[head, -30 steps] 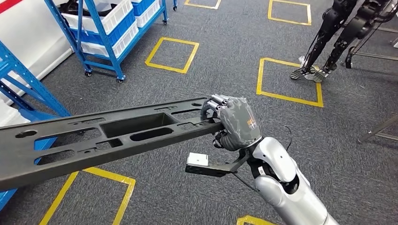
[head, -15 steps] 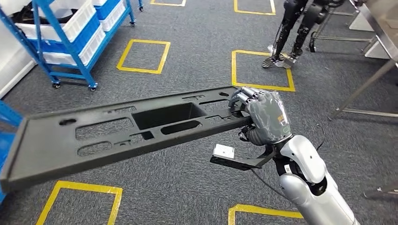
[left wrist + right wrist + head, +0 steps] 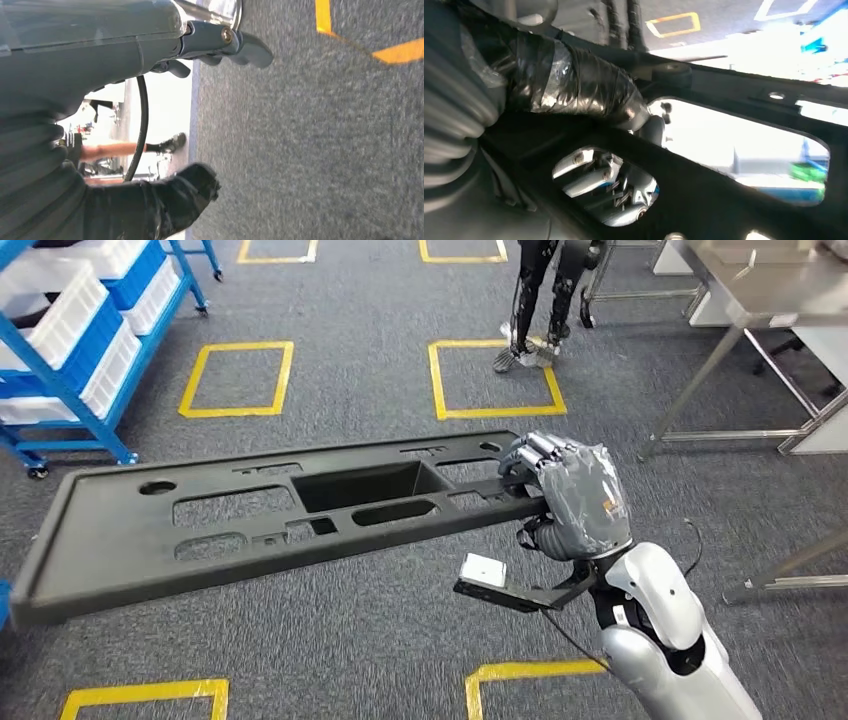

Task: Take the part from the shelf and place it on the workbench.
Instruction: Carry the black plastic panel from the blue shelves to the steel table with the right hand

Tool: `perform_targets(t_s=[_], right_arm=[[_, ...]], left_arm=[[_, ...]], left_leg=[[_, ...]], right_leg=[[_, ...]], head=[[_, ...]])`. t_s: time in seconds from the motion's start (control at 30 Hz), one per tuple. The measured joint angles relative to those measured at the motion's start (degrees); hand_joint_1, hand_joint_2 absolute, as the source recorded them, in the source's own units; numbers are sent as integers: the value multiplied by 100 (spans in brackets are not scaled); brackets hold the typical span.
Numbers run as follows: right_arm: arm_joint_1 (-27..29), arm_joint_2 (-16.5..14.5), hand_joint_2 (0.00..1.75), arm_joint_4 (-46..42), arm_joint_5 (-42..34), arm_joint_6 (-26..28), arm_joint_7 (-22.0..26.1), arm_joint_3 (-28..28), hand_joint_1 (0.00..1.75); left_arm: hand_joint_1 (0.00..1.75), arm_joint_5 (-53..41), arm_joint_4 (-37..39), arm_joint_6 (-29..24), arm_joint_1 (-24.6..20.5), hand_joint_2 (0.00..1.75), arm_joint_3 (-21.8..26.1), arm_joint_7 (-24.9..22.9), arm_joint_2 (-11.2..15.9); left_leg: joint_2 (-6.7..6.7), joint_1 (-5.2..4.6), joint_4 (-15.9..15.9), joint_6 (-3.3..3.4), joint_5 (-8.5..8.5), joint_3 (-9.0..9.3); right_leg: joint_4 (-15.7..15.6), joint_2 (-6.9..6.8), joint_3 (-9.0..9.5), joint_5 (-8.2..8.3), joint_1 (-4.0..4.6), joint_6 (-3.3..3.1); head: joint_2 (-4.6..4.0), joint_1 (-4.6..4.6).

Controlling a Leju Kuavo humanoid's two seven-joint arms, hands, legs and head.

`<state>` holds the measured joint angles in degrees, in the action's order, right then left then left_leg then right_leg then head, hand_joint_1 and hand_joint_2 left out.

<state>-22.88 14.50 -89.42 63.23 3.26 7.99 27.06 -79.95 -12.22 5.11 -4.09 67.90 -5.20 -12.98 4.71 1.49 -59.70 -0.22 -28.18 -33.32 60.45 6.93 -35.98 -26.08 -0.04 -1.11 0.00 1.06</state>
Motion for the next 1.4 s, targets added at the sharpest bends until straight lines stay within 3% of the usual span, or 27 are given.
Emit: perform_targets(t_s=[0.03, 0.07, 0.1, 0.17, 0.2, 0.27, 0.3, 0.33, 0.4, 0.47, 0.57, 0.63, 0.7, 0.73, 0.77, 0.8, 0.87, 0.93, 1.0, 1.07, 1.13, 1.2, 1.27, 1.3, 1.33, 1.4], right_arm=[[27, -1, 175, -13, 15, 5, -3, -14, 175], [49, 0, 175, -27, 31, 10, -10, -29, 175], [62, 1, 175, -37, 45, 14, -15, -43, 175], [75, 1, 175, -51, 58, 17, -26, -56, 175], [81, -1, 175, -54, 60, 17, -30, -57, 175], [100, -12, 175, -56, 73, 17, -44, -57, 175], [103, -30, 175, -56, 97, 16, -58, -56, 175], [97, -55, 175, -56, 136, 14, -80, -52, 175], [51, -142, 175, -48, 239, 9, -140, -31, 175], [-55, -292, 175, -16, 344, 5, -220, 26, 175], [-219, -513, 175, 67, 432, 5, -335, 129, 175], [-310, -614, 175, 124, 458, 13, -376, 170, 175], [-408, -726, 175, 206, 481, 15, -387, 221, 175], [-451, -791, 175, 261, 487, 13, -390, 250, 175], [-486, -848, 175, 314, 491, 11, -392, 276, 175], [-520, -896, 175, 362, 494, 11, -396, 294, 175], [-587, -960, 175, 438, 513, 11, -412, 318, 175], [-661, -1011, 175, 491, 548, 11, -438, 340, 175], [-722, -1057, 175, 521, 590, 13, -480, 358, 175], [-747, -1076, 175, 529, 626, 15, -528, 363, 175], [-771, -1072, 175, 529, 646, 17, -560, 363, 175], [-799, -1067, 175, 529, 655, 18, -572, 363, 175], [-796, -1062, 175, 529, 667, 19, -590, 363, 175], [-785, -1053, 175, 529, 679, 21, -604, 362, 175], [-773, -1038, 175, 524, 696, 24, -623, 361, 175], [-745, -998, 175, 481, 744, 26, -651, 346, 175]], left_arm=[[0, -1, 0, -1, -8, 175, 7, -2, 3], [0, -1, -1, -2, -12, 175, 17, -3, 6], [0, -1, -3, -3, -12, 175, 33, -4, 10], [0, -1, -9, -3, 3, 175, 66, -5, 19], [0, -1, -12, -4, 12, 175, 76, -6, 27], [0, 1, -14, -4, 17, 175, 85, -7, 44], [0, 4, -15, -3, 15, 175, 86, -7, 54], [0, 11, -15, -2, 12, 175, 86, -6, 64], [0, 40, -15, 6, 11, 175, 91, -2, 95], [0, 68, -15, 33, 11, 175, 108, 3, 152], [0, 83, -15, 79, -27, 175, 131, 3, 230], [0, 95, -14, 90, -37, 175, 140, 3, 273], [0, 107, -14, 96, -21, 175, 158, 1, 321], [0, 110, -14, 97, -13, 175, 172, -1, 346], [0, 111, -14, 98, -9, 175, 188, -4, 367], [0, 110, -14, 101, -5, 175, 204, -8, 387], [0, 94, -15, 118, -1, 175, 221, -21, 413], [0, 69, -14, 150, 9, 175, 225, -52, 432], [0, 60, -13, 162, 9, 175, 226, -79, 441], [0, 61, -13, 150, -8, 175, 226, -82, 439], [0, 61, -13, 136, -10, 175, 226, -75, 434], [0, 61, -13, 125, 7, 175, 226, -71, 433], [0, 60, -13, 111, 16, 175, 226, -69, 433], [0, 60, -13, 102, 16, 175, 226, -67, 432], [0, 59, -13, 91, 15, 175, 226, -64, 430], [0, 58, -13, 63, 14, 175, 226, -58, 416]], left_leg=[[-68, -3, 17, 24, 13, 18], [-140, -2, 58, 57, 30, 47], [-219, 6, 102, 92, 48, 79], [-382, 7, 162, 143, 64, 127], [-457, 0, 168, 155, 58, 134], [-600, -6, 165, 161, 34, 140], [-664, -5, 163, 152, 19, 151], [-727, -2, 162, 138, -1, 171], [-842, -7, 161, 89, -49, 226], [-954, -25, 162, 24, -91, 264], [-1087, -23, 172, -79, -150, 335], [-908, 1, -58, -121, -322, 271], [-628, 8, -723, -129, -642, -59], [-557, 4, -1107, -132, -775, -278], [-522, -1, -1374, -133, -817, -449], [-505, -5, -1446, -130, -743, -536], [-433, -5, -958, -108, -312, -410], [-205, 6, -285, -74, 3, -162], [-81, -1, -20, -41, 33, -58], [-185, 1, 28, 4, 48, -30], [-321, 22, 80, 75, 70, 12], [-464, 18, 107, 141, 65, 40], [-607, 9, 107, 170, 42, 53], [-678, 9, 107, 170, 27, 66], [-746, 11, 107, 163, 8, 88], [-871, 14, 107, 132, -42, 156]], right_leg=[[-15, 56, -10, 12, -18, 38], [-7, 19, -13, 2, -20, 71], [61, -100, -43, -50, -11, 102], [535, -464, -268, -317, -11, 158], [888, -582, -451, -476, -27, 185], [1389, -661, -726, -607, -76, 227], [1364, -682, -722, -522, -96, 240], [1123, -718, -601, -350, -111, 244], [378, -926, -212, -17, -88, 218], [-28, -1073, -12, 72, -19, 149], [-85, -929, 5, 49, 15, 42], [-142, -820, 60, 61, -10, -43], [-163, -704, 83, 61, -12, -108], [-159, -633, 83, 57, 0, -127], [-153, -553, 87, 52, 10, -135], [-143, -471, 94, 45, 20, -140], [-110, -316, 109, 22, 25, -132], [-51, -178, 80, -8, 26, -96], [-14, -59, 24, -9, 14, -36], [-22, 28, 0, 5, 3, 26], [136, -170, -69, -106, 23, 84], [725, -507, -351, -411, 19, 138], [1395, -632, -703, -647, -27, 180], [1503, -655, -771, -622, -49, 197], [1389, -685, -722, -491, -66, 207], [665, -866, -361, -102, -65, 193]], head=[[1, 1], [1, -3], [1, -6], [0, -13], [0, -13], [0, -12], [0, -12], [0, -13], [0, -14], [1, -10], [0, -6], [0, -4], [0, -1], [0, 1], [0, 1], [0, 1], [0, 0], [0, -2], [1, -2], [1, -1], [1, -13], [0, -26], [0, -26], [0, -27], [0, -27], [0, -27]])
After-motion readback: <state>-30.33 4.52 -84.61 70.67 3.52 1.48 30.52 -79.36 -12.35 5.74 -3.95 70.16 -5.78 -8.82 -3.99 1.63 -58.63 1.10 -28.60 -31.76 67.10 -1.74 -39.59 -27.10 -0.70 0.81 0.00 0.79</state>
